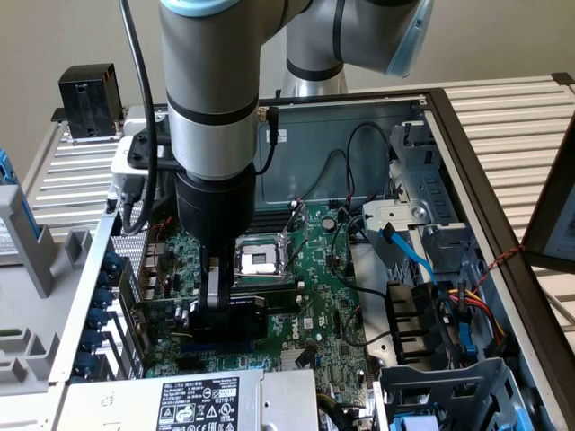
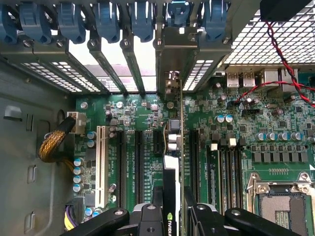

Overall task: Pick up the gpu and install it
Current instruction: 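Insert the gpu into the slot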

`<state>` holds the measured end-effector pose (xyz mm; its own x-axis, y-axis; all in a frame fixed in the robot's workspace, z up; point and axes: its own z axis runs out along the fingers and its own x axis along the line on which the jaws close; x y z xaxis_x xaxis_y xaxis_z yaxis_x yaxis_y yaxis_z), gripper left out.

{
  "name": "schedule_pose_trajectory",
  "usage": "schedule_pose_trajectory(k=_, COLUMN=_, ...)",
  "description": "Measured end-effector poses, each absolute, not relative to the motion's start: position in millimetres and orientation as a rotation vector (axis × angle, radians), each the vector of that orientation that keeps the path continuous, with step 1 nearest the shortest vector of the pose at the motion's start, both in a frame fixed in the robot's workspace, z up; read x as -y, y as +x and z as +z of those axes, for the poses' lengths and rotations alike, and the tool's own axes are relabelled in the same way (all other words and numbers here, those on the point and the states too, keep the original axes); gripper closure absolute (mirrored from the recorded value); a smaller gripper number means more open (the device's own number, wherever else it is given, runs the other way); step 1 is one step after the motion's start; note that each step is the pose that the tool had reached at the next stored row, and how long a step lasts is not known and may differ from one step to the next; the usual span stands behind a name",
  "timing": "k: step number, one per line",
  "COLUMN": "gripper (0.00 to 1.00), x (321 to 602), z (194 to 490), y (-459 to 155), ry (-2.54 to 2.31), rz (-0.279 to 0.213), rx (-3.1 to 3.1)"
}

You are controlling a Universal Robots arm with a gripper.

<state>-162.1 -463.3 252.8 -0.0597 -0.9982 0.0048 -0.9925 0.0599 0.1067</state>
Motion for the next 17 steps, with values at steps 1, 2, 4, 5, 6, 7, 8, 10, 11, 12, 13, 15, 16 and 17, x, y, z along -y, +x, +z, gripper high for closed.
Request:
schedule_pose_trajectory(k=1, gripper=0.74, x=463.4, z=252.8, y=-162.2, ry=2.100, rz=-0.114, rx=2.230)
schedule_pose_trajectory(k=2, gripper=0.74, x=463.4, z=252.8, y=-162.3, ry=2.100, rz=-0.113, rx=2.230)
schedule_pose_trajectory(k=4, gripper=0.74, x=463.4, z=252.8, y=-162.4, ry=2.101, rz=-0.112, rx=2.230)
schedule_pose_trajectory(k=5, gripper=0.74, x=463.4, z=252.8, y=-162.4, ry=2.101, rz=-0.112, rx=2.231)
schedule_pose_trajectory(k=6, gripper=0.74, x=463.4, z=252.8, y=-162.5, ry=2.101, rz=-0.111, rx=2.231)
schedule_pose_trajectory(k=7, gripper=0.74, x=463.4, z=252.8, y=-162.5, ry=2.101, rz=-0.111, rx=2.231)
schedule_pose_trajectory(k=8, gripper=0.74, x=463.4, z=252.8, y=-162.6, ry=2.102, rz=-0.110, rx=2.232)
schedule_pose_trajectory(k=10, gripper=0.74, x=463.4, z=252.8, y=-162.8, ry=2.103, rz=-0.107, rx=2.233)
schedule_pose_trajectory(k=11, gripper=0.74, x=463.4, z=252.8, y=-162.9, ry=2.104, rz=-0.106, rx=2.234)
schedule_pose_trajectory(k=12, gripper=0.74, x=463.4, z=252.8, y=-163.0, ry=2.105, rz=-0.105, rx=2.235)
schedule_pose_trajectory(k=13, gripper=0.74, x=463.4, z=252.8, y=-163.0, ry=2.105, rz=-0.104, rx=2.235)
schedule_pose_trajectory(k=15, gripper=0.74, x=463.4, z=252.7, y=-163.1, ry=2.106, rz=-0.102, rx=2.236)
schedule_pose_trajectory(k=16, gripper=0.74, x=463.4, z=252.7, y=-163.1, ry=2.106, rz=-0.101, rx=2.236)
schedule_pose_trajectory(k=17, gripper=0.74, x=463.4, z=252.7, y=-163.2, ry=2.107, rz=-0.101, rx=2.237)
